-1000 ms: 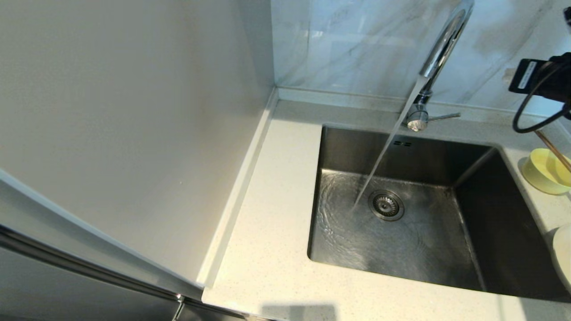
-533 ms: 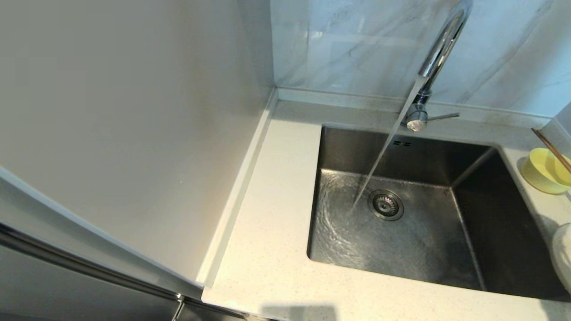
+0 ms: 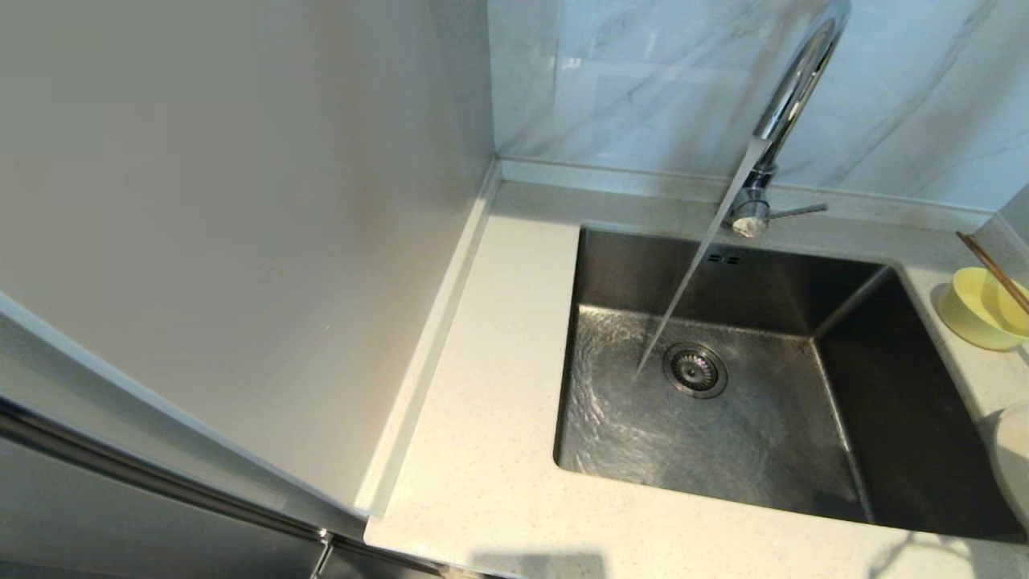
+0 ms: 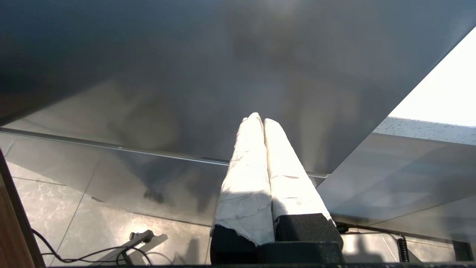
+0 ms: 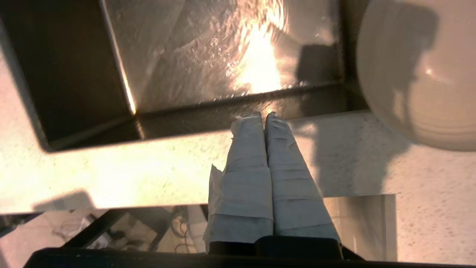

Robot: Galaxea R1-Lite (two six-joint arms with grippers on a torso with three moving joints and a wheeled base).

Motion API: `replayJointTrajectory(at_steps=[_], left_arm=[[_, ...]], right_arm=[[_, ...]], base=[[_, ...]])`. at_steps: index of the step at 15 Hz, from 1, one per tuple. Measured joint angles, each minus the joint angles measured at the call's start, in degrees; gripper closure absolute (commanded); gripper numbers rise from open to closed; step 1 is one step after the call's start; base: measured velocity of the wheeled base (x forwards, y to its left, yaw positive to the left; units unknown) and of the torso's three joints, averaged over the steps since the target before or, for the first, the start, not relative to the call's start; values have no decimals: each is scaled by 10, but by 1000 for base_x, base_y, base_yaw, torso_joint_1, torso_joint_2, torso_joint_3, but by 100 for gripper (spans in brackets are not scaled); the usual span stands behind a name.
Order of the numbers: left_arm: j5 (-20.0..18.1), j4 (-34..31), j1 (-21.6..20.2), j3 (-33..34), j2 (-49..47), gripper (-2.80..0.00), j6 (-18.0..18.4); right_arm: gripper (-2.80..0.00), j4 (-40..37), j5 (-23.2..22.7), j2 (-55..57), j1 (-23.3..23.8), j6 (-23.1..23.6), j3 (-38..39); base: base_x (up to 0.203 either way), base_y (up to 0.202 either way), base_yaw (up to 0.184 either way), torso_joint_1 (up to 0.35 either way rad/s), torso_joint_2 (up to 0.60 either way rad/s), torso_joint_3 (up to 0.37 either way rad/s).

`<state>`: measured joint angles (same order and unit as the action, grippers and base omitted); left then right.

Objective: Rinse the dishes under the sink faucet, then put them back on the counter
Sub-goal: Pick up the plate

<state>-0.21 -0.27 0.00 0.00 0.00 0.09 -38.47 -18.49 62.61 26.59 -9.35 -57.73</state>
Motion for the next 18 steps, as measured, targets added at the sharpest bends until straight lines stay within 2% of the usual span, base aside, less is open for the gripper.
replayJointTrajectory(at_steps=[6, 7, 8, 15, 18], left_arm=[[0, 0, 0, 0, 0, 0, 0], [0, 0, 0, 0, 0, 0, 0], [0, 0, 0, 0, 0, 0, 0], [0, 0, 0, 0, 0, 0, 0], [0, 0, 0, 0, 0, 0, 0]], right_arm=[[0, 25, 125, 23, 2, 1, 10], [-81, 25, 143, 28, 2, 2, 13], [-280, 26, 157, 33, 2, 3, 14], [-280, 27, 171, 65, 2, 13, 25], [-280, 75, 172, 97, 2, 22, 44]], base=[[0, 0, 0, 0, 0, 0], [0, 0, 0, 0, 0, 0], [0, 0, 0, 0, 0, 0], [0, 0, 0, 0, 0, 0], [0, 0, 0, 0, 0, 0]])
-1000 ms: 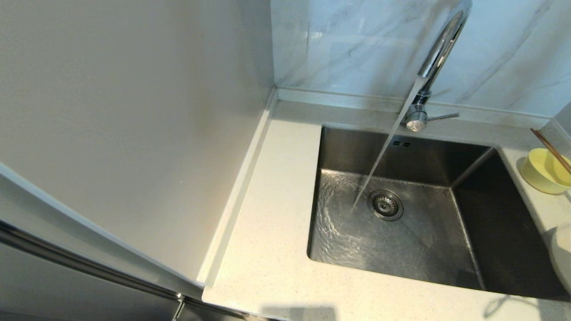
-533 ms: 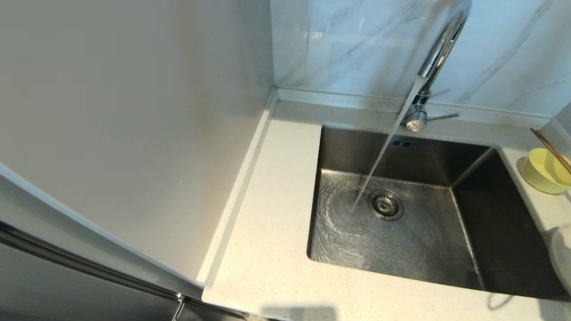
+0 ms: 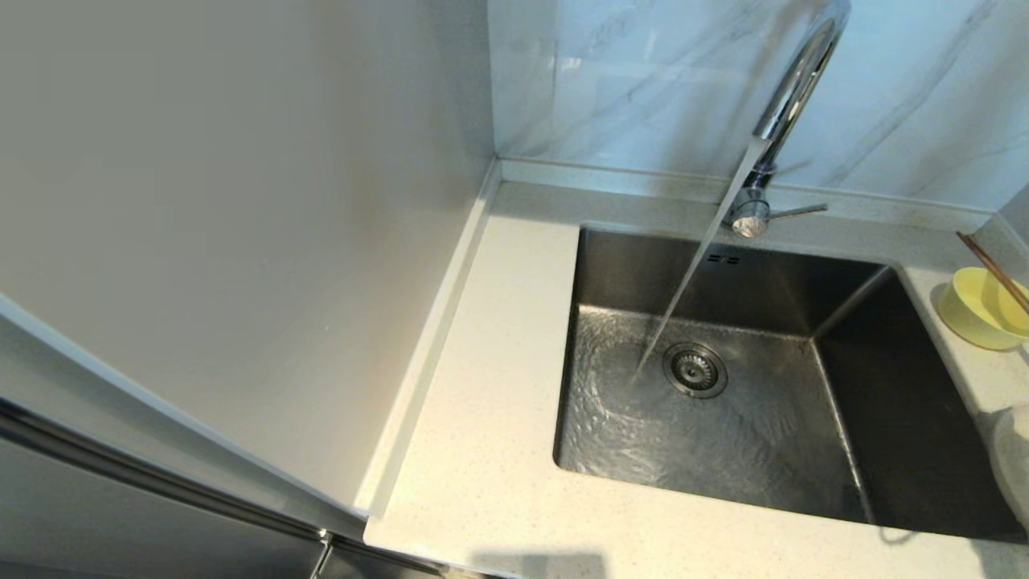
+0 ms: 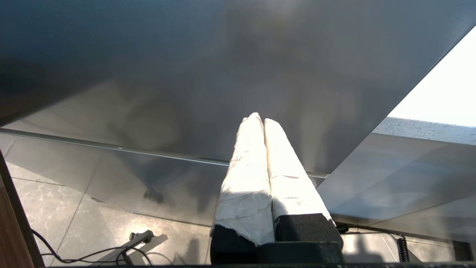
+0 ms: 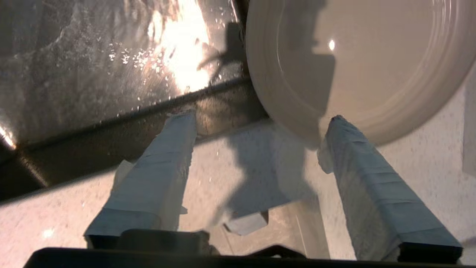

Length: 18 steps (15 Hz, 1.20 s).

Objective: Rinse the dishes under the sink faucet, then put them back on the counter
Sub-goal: Pick up the plate

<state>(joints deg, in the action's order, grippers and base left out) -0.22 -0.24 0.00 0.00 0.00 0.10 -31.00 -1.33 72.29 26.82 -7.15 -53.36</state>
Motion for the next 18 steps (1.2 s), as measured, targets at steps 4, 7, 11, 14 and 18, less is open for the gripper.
replayJointTrajectory(at_steps=[4, 7, 11, 14, 18], left_arm=[[0, 0, 0, 0, 0, 0, 0], [0, 0, 0, 0, 0, 0, 0], [0, 0, 0, 0, 0, 0, 0], [0, 0, 0, 0, 0, 0, 0], [0, 0, 0, 0, 0, 0, 0]], right_arm=[[-280, 47, -2, 44, -2, 15, 14], [-280, 99, 7, 78, -1, 17, 25], [-280, 168, 9, 110, -1, 49, 57], [-280, 227, 26, 136, -2, 62, 81], [-280, 271, 39, 163, -2, 75, 109]], base=[[0, 0, 0, 0, 0, 0], [0, 0, 0, 0, 0, 0], [0, 0, 0, 0, 0, 0], [0, 0, 0, 0, 0, 0], [0, 0, 0, 0, 0, 0]])
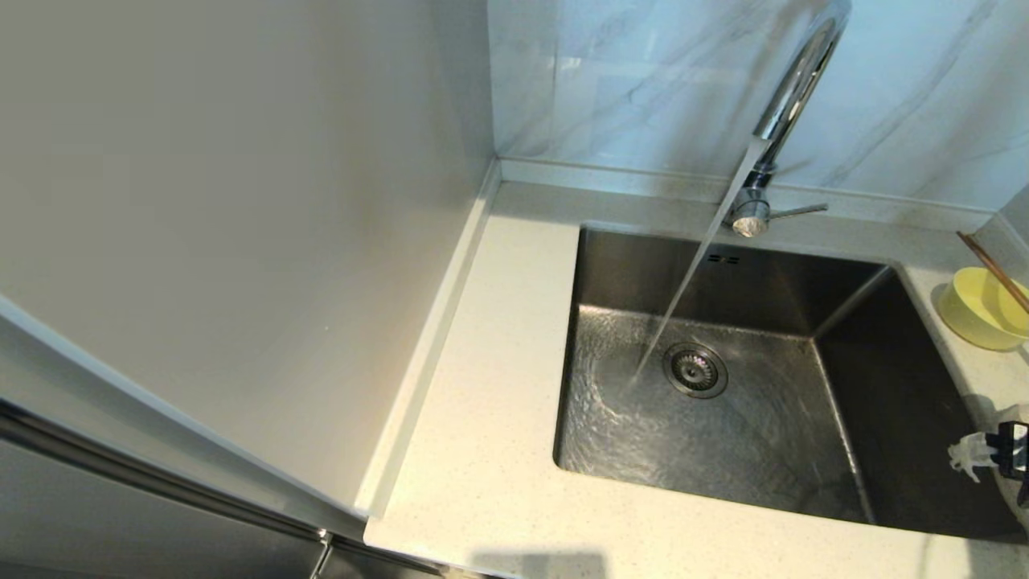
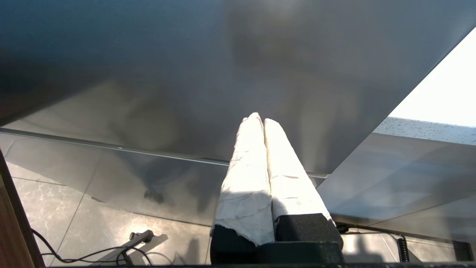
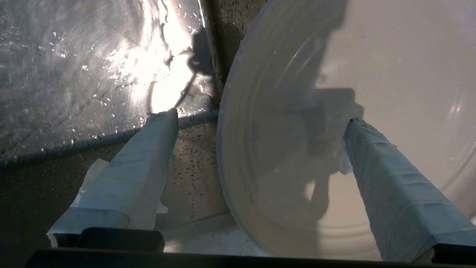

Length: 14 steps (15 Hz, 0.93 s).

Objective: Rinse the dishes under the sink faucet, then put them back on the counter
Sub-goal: Pick up the plate

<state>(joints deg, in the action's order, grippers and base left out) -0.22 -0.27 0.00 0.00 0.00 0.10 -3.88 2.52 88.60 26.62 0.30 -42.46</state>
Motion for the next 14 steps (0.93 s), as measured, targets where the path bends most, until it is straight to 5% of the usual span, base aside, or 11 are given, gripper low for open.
replayJointTrajectory(at_steps=[3, 4, 5, 14], left_arm=[[0, 0, 0, 0, 0, 0, 0], [0, 0, 0, 0, 0, 0, 0], [0, 0, 0, 0, 0, 0, 0], [0, 0, 1, 0, 0, 0, 0]], right_arm=[[-280, 27, 5, 12, 0, 5, 16], [-186, 28, 10, 14, 0, 6, 18], [0, 28, 18, 15, 0, 6, 18], [0, 26, 43, -14, -13, 34, 30]], base=[[0, 0, 0, 0, 0, 0], [0, 0, 0, 0, 0, 0], [0, 0, 0, 0, 0, 0], [0, 0, 0, 0, 0, 0]])
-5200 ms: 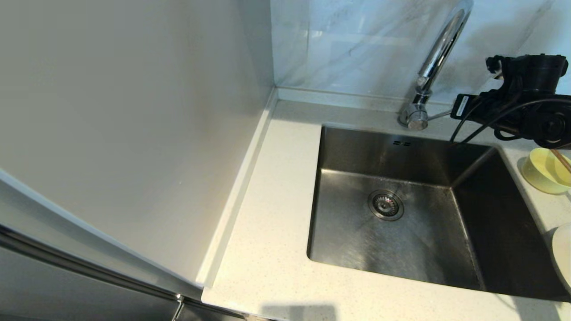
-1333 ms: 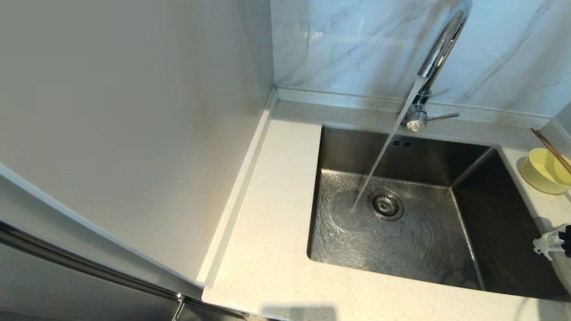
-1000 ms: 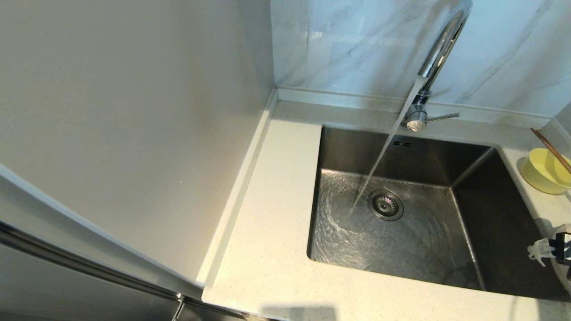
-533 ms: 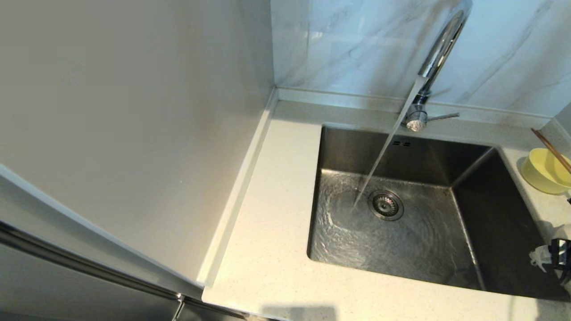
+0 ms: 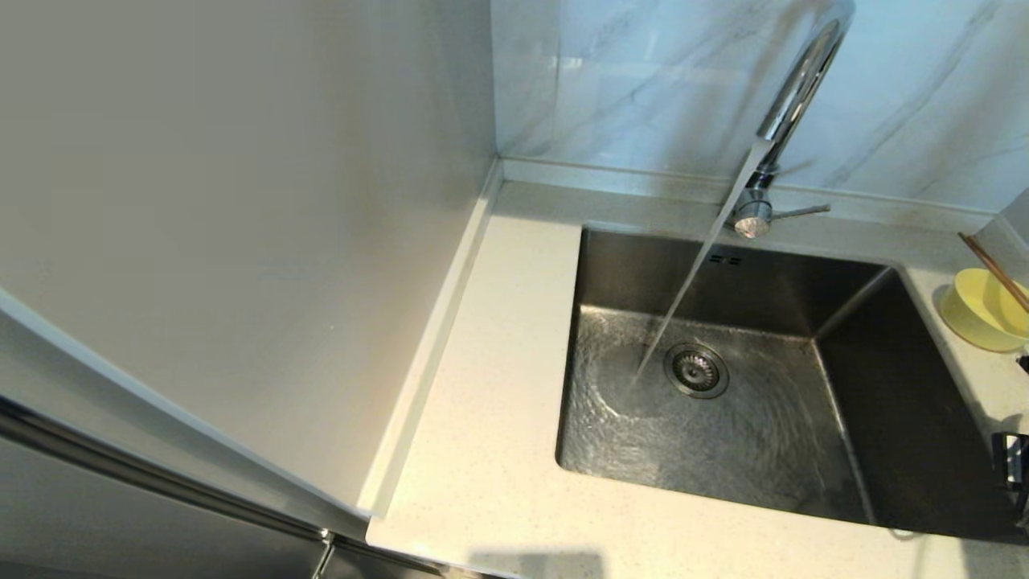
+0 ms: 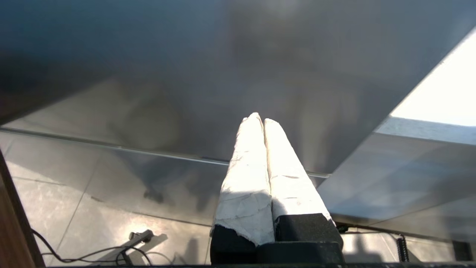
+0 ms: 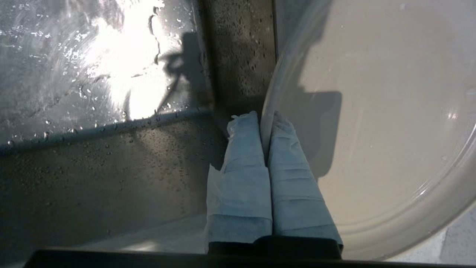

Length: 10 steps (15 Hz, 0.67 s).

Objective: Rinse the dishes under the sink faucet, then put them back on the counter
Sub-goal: Pick up the plate

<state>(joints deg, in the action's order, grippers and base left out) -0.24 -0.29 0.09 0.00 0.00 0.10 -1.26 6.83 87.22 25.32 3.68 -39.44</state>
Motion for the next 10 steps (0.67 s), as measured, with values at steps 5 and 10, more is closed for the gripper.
replayJointTrajectory(at_steps=[5, 10], left_arm=[[0, 0, -1, 0, 0, 0, 0], [0, 0, -1, 0, 0, 0, 0]], right_arm=[[0, -2, -2, -56, -34, -1, 32], [0, 1, -4, -142, -102, 42, 60]], base=[[0, 0, 0, 0, 0, 0], [0, 0, 0, 0, 0, 0]])
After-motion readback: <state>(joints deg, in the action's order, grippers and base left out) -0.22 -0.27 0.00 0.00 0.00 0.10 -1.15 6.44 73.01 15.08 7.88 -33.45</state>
